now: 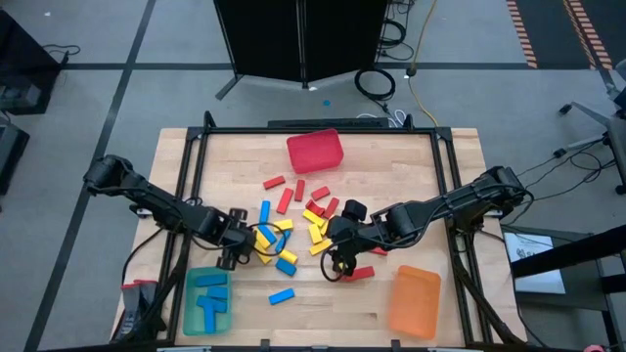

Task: Sort blocks
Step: Put the blue block into the green bin

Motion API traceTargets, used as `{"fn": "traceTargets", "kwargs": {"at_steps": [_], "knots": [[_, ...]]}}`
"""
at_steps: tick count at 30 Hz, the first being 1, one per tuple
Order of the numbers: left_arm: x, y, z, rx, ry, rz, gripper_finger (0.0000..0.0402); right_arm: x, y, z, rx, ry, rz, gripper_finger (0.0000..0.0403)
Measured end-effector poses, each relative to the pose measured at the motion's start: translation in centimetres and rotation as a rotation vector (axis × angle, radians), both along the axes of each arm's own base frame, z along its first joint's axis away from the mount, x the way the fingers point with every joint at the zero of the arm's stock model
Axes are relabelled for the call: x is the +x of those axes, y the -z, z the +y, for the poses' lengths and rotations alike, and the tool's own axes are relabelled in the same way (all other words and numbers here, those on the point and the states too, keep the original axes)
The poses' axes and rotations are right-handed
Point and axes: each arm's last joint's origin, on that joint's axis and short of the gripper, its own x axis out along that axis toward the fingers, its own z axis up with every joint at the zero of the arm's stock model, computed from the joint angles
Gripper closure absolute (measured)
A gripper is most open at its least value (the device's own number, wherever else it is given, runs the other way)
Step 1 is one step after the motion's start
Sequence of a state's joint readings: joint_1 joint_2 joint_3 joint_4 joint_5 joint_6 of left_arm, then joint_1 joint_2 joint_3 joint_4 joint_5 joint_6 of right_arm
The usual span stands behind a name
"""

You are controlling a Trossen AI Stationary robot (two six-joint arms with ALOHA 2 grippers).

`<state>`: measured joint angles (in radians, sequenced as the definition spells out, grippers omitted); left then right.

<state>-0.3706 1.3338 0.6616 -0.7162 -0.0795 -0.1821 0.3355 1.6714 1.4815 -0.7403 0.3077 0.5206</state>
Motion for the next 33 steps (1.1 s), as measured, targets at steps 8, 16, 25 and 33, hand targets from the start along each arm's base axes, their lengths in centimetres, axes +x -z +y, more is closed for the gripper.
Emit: {"fn": "traceTargets", "kwargs": {"at_steps": [8, 16, 25, 33], "knots": [[0.4, 1.0, 0.0, 0.007, 0.008, 0.035, 0.0187, 0.0, 0.0, 0.0, -0.004, -0.006, -0.002, 0.0097], [1.0, 2.7, 0.0, 0.037, 0.020, 0.105, 0.0187, 0.0, 0.0, 0.0, -0.005, -0.004, -0.002, 0.0097], [1.6, 1.8, -0.1, 0.015, -0.176, 0.129, 0.0246, 0.0, 0.0, 0.0, -0.005, -0.005, -0.002, 0.0097], [3.4, -1.4, -0.2, 0.000, -0.624, 0.058, 0.0256, 0.0, 0.0, 0.0, -0.012, -0.010, -0.001, 0.0097]]}}
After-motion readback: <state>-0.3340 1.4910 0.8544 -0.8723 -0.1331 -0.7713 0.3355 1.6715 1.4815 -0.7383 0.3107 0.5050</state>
